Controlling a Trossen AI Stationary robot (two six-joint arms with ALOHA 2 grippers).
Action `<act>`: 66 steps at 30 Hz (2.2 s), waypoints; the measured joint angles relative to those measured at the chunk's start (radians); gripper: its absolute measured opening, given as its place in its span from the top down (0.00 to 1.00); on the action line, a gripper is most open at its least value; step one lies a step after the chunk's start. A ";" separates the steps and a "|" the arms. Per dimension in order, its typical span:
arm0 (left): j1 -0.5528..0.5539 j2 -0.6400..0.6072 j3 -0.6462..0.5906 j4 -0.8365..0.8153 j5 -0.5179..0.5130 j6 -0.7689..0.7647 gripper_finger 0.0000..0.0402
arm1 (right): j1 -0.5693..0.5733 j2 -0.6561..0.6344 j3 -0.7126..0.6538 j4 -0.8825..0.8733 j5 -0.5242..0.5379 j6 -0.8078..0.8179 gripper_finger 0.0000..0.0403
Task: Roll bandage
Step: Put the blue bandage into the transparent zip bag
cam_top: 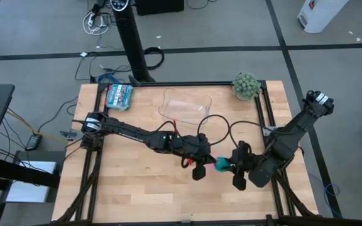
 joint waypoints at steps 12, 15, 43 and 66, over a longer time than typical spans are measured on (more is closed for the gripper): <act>-0.004 0.090 -0.005 -0.042 -0.071 0.009 0.98 | -0.086 0.127 0.000 -0.018 -0.067 -0.005 0.77; 0.008 0.088 -0.004 -0.084 -0.133 0.013 0.98 | -0.120 0.172 0.000 -0.015 -0.060 -0.028 0.78; 0.046 0.018 -0.001 -0.256 -0.199 0.090 0.98 | -0.192 0.242 -0.043 -0.059 -0.101 -0.141 0.87; 0.035 0.020 -0.003 -0.337 -0.161 0.065 0.98 | -0.131 0.179 -0.068 -0.301 -0.259 -0.025 0.49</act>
